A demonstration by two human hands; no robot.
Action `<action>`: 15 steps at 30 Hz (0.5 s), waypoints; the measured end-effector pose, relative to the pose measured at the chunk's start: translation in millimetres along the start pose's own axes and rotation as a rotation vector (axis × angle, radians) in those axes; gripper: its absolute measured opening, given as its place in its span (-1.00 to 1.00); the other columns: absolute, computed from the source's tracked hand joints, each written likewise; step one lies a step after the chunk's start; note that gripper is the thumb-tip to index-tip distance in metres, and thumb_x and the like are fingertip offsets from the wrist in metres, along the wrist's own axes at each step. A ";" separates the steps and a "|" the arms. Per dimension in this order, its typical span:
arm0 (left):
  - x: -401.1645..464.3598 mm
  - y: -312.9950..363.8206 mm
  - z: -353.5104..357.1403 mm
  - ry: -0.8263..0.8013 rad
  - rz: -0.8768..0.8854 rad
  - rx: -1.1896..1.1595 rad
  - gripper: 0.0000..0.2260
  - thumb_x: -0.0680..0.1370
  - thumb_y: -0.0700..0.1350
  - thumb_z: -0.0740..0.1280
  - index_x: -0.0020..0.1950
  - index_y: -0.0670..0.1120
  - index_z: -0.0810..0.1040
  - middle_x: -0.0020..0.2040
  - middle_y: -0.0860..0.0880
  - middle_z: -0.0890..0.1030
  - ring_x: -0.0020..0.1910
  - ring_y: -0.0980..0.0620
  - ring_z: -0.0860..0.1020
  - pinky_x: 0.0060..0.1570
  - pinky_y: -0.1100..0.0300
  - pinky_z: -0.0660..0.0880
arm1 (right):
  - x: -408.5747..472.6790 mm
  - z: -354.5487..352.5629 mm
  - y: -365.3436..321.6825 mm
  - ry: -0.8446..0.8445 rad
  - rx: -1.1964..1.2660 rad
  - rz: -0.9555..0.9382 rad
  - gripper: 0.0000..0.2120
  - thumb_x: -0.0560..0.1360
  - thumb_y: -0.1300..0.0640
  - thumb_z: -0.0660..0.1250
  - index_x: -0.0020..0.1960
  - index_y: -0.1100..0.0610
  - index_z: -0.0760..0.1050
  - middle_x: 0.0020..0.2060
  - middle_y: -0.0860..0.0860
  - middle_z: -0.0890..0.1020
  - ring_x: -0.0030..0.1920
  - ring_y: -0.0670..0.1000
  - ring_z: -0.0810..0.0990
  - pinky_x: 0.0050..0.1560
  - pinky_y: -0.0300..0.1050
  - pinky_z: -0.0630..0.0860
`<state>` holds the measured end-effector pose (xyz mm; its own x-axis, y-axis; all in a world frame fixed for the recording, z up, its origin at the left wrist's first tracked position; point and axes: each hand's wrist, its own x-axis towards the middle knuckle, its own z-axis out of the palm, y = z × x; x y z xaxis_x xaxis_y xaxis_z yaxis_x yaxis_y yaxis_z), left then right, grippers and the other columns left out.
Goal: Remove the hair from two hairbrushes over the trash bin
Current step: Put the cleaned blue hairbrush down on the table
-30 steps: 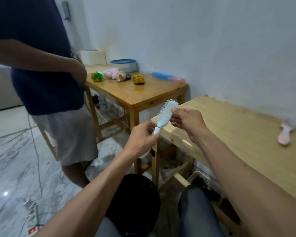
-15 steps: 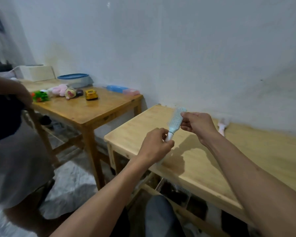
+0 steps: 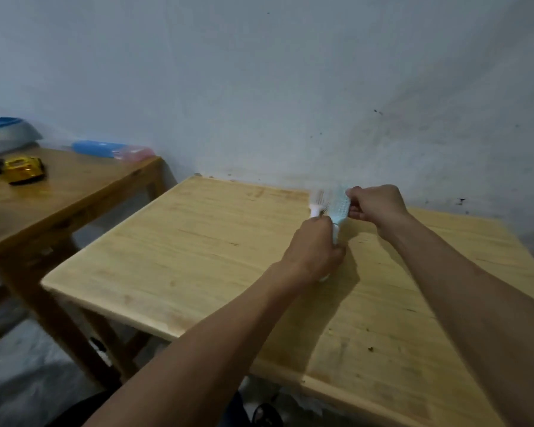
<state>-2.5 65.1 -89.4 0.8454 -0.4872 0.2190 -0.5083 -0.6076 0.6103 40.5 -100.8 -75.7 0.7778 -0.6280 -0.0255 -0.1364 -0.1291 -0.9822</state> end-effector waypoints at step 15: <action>58.5 25.4 39.5 -0.010 0.025 0.194 -0.77 0.60 -0.18 0.29 0.19 -0.24 0.59 0.14 -0.25 0.58 0.06 -0.21 0.58 -0.04 0.01 0.49 | 67.5 -8.2 19.4 0.048 -0.182 0.073 -0.92 0.45 0.36 0.46 -0.22 0.32 0.62 -0.22 0.19 0.72 -0.26 0.10 0.75 -0.05 0.08 0.73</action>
<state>27.5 -3.6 -91.2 0.8309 -0.5093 0.2241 -0.5521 -0.7045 0.4461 85.3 -152.0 -94.9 0.7322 -0.6761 -0.0823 -0.3036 -0.2159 -0.9280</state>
